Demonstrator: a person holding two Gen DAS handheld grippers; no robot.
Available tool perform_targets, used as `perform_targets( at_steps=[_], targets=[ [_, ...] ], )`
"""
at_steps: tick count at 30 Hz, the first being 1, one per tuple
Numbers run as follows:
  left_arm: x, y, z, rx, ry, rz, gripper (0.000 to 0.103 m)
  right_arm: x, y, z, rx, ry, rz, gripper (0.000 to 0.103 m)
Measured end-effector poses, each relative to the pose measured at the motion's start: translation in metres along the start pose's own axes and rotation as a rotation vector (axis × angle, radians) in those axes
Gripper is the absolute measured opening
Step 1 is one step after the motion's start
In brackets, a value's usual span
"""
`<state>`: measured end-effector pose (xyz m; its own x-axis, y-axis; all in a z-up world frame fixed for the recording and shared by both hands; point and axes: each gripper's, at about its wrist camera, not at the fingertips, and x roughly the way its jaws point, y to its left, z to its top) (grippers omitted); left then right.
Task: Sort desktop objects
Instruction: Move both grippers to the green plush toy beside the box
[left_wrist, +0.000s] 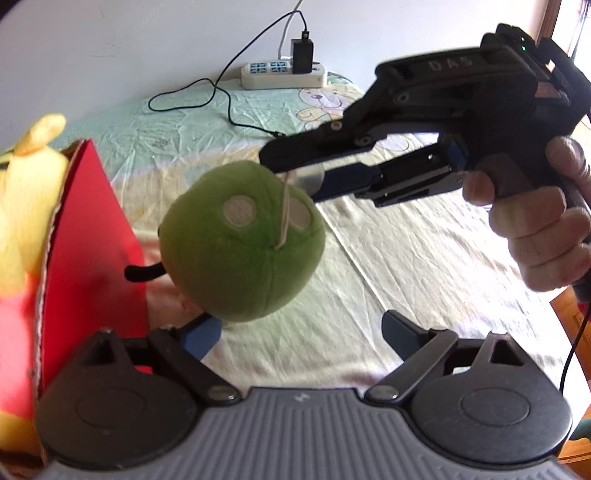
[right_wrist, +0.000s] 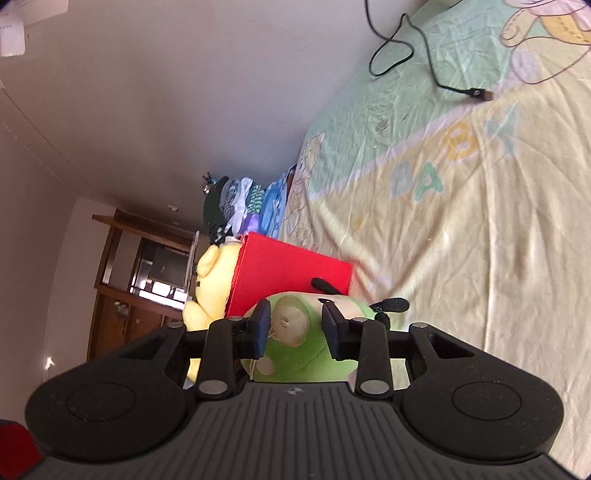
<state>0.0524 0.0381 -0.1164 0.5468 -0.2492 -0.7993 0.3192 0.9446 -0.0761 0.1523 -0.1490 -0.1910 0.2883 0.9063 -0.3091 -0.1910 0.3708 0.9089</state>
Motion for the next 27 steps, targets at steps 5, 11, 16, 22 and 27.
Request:
perform_targets(
  at_steps=[5, 11, 16, 22, 27],
  targets=[
    [0.011, -0.018, 0.002, 0.034, 0.02, -0.092, 0.095, -0.028, -0.003, -0.011, -0.039, -0.068, -0.13, 0.034],
    [0.005, -0.054, -0.017, 0.178, 0.033, -0.171, 0.095, -0.053, -0.024, -0.042, -0.014, -0.095, -0.32, 0.034],
    [-0.02, -0.052, -0.018, 0.213, 0.008, -0.198, 0.095, -0.068, -0.031, -0.069, 0.055, -0.181, -0.36, 0.035],
    [-0.053, -0.013, 0.013, 0.103, -0.09, -0.173, 0.097, -0.075, -0.019, -0.109, 0.093, -0.195, -0.33, 0.034],
    [-0.032, 0.02, 0.067, -0.101, -0.094, -0.215, 0.097, -0.053, -0.012, -0.129, 0.127, -0.213, -0.29, 0.034]
  ],
)
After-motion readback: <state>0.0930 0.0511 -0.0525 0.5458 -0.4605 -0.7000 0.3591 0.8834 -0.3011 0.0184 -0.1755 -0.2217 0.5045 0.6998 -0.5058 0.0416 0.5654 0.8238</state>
